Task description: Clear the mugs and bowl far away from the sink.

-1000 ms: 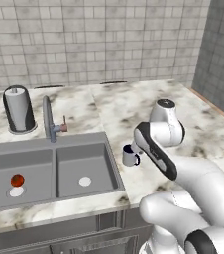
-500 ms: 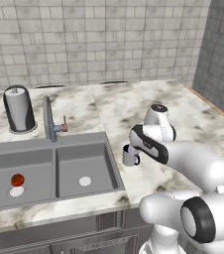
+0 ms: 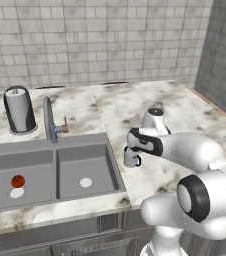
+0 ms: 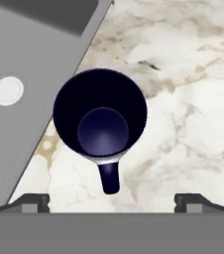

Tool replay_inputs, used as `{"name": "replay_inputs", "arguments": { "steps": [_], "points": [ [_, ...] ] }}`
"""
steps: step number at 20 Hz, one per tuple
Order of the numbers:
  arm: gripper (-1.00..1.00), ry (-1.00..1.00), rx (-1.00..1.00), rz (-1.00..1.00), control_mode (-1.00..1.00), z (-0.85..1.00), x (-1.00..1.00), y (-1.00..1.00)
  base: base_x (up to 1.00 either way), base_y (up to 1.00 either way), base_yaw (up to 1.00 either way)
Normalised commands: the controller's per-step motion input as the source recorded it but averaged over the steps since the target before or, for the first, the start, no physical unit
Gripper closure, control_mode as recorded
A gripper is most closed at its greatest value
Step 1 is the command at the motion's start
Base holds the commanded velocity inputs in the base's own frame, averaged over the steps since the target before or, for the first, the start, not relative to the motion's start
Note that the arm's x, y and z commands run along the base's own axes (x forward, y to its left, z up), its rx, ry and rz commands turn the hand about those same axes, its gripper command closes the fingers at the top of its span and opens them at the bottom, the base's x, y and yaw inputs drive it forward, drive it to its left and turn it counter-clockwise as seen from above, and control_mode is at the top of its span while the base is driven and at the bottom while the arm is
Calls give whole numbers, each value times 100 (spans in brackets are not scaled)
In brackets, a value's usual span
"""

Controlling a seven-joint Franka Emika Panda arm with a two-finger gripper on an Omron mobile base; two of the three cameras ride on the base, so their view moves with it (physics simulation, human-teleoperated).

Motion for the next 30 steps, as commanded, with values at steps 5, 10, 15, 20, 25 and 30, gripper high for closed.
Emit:
{"name": "replay_inputs", "arguments": {
  "steps": [5,10,15,20,25,30],
  "points": [
    [-100,1,0,1,-100,-19,15,4,0,0,0],
    [-100,3,0,1,-100,-17,0,0,0,0,0],
    [-100,0,0,1,-100,-25,0,0,0,0,0],
    [-100,0,0,1,-100,-19,0,0,0,0,0],
    [-100,0,0,1,-100,-23,4,0,0,0,0],
    [100,0,0,0,-100,-16,4,0,0,0,0]
  ]
}}
